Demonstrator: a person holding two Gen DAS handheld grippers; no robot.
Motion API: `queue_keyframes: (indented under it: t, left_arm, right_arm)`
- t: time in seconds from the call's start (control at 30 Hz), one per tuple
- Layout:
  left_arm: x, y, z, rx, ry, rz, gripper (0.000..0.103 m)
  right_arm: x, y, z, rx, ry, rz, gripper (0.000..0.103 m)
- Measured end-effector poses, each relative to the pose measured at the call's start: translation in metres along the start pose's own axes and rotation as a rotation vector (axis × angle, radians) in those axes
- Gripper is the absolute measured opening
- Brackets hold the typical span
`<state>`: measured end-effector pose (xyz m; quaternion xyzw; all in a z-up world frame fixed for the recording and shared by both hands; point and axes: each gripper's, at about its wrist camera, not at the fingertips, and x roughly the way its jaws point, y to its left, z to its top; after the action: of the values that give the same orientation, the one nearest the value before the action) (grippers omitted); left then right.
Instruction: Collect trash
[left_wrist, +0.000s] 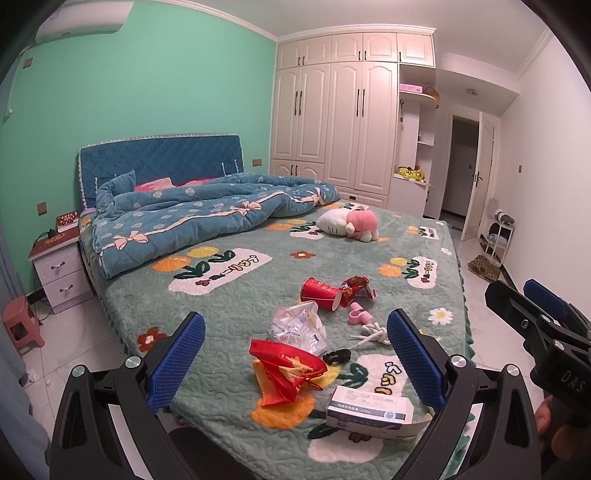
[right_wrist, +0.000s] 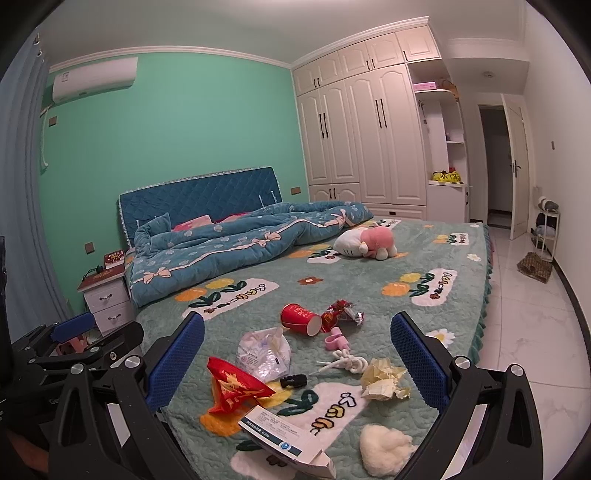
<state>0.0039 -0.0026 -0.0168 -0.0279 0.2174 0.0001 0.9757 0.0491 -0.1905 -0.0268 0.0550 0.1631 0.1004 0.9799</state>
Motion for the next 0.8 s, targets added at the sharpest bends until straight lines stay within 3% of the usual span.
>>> queue_keyframes:
  t: [0.47, 0.8]
  left_arm:
    - [0.002, 0.008, 0.000, -0.002, 0.017, 0.003, 0.097]
    - [0.015, 0.025, 0.014, 0.007, 0.075, 0.032, 0.097]
  right_arm:
    - [0.003, -0.002, 0.001, -0.047, 0.021, 0.004, 0.099]
    - [0.021, 0.000, 0.003, -0.060, 0.117, 0.050, 0.099]
